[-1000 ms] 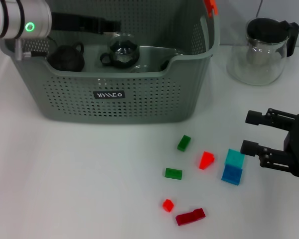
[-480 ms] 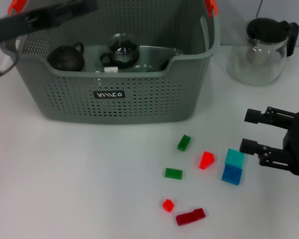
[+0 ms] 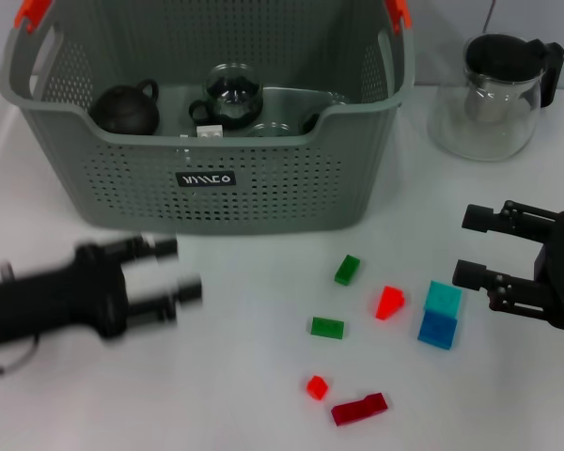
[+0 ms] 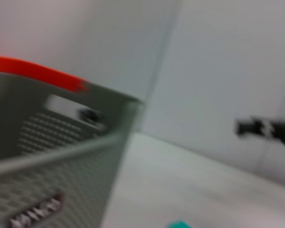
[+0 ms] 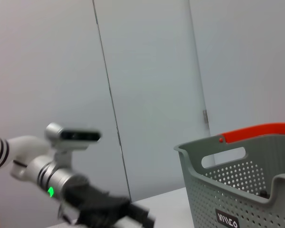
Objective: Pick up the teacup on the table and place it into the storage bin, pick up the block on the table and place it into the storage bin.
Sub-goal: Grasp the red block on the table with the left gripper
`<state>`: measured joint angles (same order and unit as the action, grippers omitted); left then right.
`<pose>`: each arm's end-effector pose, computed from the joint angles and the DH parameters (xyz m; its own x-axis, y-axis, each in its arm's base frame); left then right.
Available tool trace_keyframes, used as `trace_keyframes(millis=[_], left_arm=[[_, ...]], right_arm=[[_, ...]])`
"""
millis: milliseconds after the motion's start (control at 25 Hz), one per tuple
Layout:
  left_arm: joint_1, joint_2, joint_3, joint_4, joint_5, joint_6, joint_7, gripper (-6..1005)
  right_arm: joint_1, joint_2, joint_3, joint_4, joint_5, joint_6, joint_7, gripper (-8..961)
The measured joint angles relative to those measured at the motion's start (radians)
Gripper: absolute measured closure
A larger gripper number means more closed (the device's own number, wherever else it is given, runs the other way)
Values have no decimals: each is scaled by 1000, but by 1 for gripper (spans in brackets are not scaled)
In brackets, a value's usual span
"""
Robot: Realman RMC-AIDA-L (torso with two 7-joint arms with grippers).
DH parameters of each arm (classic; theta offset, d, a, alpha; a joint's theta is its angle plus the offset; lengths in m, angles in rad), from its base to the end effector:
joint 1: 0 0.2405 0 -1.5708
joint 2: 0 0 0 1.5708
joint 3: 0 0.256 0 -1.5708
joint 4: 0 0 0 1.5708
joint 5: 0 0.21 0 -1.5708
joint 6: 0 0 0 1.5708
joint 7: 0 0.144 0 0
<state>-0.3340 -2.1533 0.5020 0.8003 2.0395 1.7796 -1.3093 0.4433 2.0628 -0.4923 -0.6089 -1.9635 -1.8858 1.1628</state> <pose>-0.2947 0.2622 0.0172 0.7196 0.3327 0.6094 0.5122 -0.8470 -0.1424 0.2713 0.2792 0.0287 0.7019 -0.1699 -0.6917 -0.3355 -0.9355 -0.1107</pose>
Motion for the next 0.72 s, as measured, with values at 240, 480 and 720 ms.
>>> trace_keyframes(millis=[240, 480, 720], left_arm=[[26, -18, 57, -141, 82, -23, 293, 307], [-34, -17, 126, -294, 99, -134, 408, 360], [-118, -18, 153, -428, 100, -289, 463, 518]], right_arm=[[-2, -1, 1, 0, 0, 2, 1, 208], [-6, 0, 2, 0, 0, -2, 2, 208], [-9, 0, 3, 0, 0, -2, 3, 208]])
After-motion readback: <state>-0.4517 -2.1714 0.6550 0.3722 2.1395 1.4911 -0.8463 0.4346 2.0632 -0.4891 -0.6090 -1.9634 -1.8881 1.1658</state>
